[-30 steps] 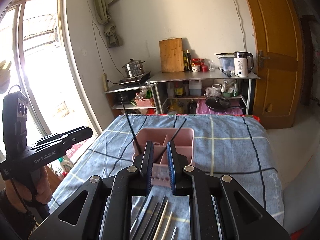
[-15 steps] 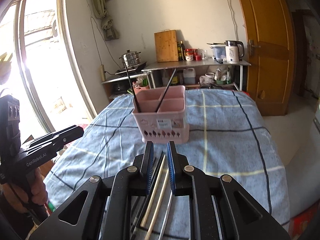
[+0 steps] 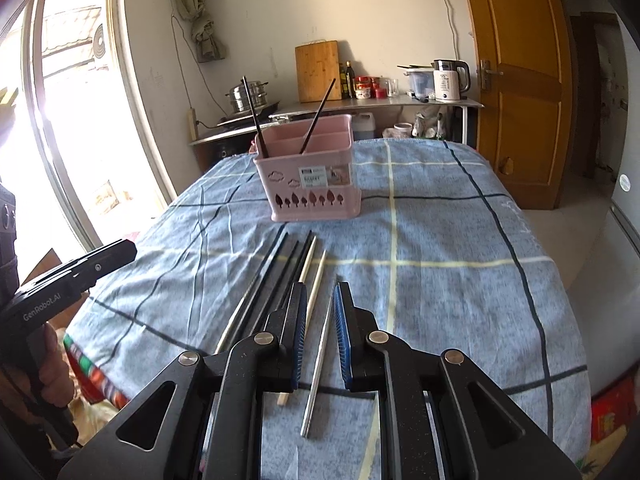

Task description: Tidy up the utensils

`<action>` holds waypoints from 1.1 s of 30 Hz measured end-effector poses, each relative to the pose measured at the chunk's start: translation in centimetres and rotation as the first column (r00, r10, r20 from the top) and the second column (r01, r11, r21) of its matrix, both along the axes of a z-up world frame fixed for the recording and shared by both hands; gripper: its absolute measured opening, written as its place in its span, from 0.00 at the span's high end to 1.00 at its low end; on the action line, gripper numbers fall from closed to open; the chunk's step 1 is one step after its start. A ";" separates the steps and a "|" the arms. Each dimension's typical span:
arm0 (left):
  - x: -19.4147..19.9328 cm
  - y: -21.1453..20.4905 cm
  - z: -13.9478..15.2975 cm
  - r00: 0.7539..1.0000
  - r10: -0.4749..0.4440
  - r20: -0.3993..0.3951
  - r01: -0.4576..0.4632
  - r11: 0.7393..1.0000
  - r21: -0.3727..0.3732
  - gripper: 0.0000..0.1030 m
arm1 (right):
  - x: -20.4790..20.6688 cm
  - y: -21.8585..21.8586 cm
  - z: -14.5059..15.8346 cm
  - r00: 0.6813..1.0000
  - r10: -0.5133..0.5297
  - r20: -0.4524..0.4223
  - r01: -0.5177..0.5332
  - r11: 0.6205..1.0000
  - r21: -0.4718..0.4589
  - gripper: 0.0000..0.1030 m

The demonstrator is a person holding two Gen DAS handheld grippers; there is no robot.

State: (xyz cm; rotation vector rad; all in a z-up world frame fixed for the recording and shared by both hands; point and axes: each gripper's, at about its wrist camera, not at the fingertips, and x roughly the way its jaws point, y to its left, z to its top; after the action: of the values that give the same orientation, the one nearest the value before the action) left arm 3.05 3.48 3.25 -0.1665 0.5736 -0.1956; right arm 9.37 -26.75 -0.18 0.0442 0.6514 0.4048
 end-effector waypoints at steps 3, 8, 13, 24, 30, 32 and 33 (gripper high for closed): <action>-0.1 -0.4 -0.6 1.000 -0.014 -0.012 0.014 1.000 0.014 0.77 | -0.1 0.0 -0.6 1.000 -0.001 -0.011 0.001 1.000 -0.006 0.85; 0.9 -0.7 -1.8 0.998 -0.022 -0.057 0.023 1.000 0.017 0.77 | 0.4 0.0 -0.9 1.000 -0.003 -0.023 0.003 1.000 0.001 0.81; 2.7 -1.2 -3.2 0.994 -0.040 -0.104 0.043 0.999 0.029 0.77 | 1.2 0.3 -1.7 0.999 -0.004 -0.041 0.004 1.000 -0.010 0.81; 7.5 -2.8 -7.1 0.976 -0.068 -0.209 0.081 0.995 0.054 0.77 | 4.7 2.0 -4.6 0.993 -0.010 -0.114 0.002 0.998 -0.064 0.81; 9.5 -3.0 -8.5 0.964 -0.067 -0.259 0.081 0.996 0.044 0.77 | 6.8 2.7 -6.1 0.987 -0.010 -0.159 -0.002 0.997 -0.078 0.81; 10.0 -2.9 -8.9 0.959 -0.067 -0.275 0.080 0.996 0.040 0.77 | 7.4 3.0 -6.5 0.985 -0.010 -0.171 -0.004 0.997 -0.081 0.81; 10.2 -2.9 -9.1 0.957 -0.065 -0.284 0.079 0.996 0.038 0.77 | 7.6 3.1 -6.7 0.984 -0.009 -0.178 -0.006 0.996 -0.084 0.81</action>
State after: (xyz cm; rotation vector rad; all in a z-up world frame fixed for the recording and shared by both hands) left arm 13.29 0.55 -5.87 -0.1264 0.8700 -0.2297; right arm 16.98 -23.64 -6.87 0.0008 0.8444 0.3742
